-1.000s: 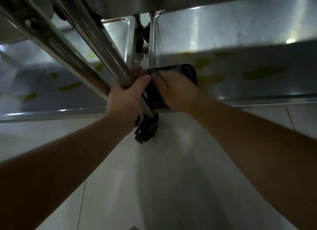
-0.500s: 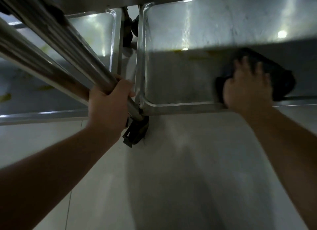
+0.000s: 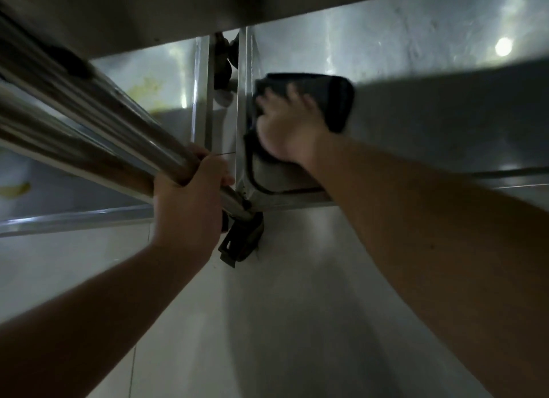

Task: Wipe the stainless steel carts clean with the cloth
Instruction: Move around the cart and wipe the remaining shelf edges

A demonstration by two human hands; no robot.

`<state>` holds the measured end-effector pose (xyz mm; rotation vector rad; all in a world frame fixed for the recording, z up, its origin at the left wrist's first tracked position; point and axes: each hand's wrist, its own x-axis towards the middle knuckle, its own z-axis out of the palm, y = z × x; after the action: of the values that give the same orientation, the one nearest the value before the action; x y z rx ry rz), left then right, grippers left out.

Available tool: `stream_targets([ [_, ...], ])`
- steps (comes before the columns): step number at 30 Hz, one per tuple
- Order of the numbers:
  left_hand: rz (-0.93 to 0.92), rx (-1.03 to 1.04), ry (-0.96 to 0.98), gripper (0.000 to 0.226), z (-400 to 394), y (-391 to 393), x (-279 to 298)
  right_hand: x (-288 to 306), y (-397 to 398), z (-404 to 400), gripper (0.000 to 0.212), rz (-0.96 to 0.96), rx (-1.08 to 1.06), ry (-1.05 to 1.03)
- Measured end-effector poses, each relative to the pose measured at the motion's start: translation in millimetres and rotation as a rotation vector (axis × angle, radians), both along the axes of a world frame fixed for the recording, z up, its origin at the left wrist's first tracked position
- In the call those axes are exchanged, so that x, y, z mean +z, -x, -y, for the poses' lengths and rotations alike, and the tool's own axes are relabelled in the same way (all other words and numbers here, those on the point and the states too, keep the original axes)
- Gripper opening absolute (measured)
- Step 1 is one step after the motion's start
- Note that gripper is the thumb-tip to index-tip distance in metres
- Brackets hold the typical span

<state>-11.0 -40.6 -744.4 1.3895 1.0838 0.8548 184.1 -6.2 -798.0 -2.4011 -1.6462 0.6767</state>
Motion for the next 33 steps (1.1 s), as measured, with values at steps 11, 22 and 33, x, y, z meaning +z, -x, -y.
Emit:
stream_targets([
  [11, 0.05, -0.041, -0.012, 0.014, 0, 1, -1, -8, -108, 20, 0.062, 0.31, -0.187, -0.125],
  [22, 0.03, -0.065, 0.008, 0.03, -2, 1, 0, -4, -73, -12, 0.068, 0.188, -0.138, -0.066],
  [33, 0.054, -0.013, -0.03, 0.03, 1, -3, -1, -17, 34, 93, 0.07, 0.189, 0.126, -0.107],
])
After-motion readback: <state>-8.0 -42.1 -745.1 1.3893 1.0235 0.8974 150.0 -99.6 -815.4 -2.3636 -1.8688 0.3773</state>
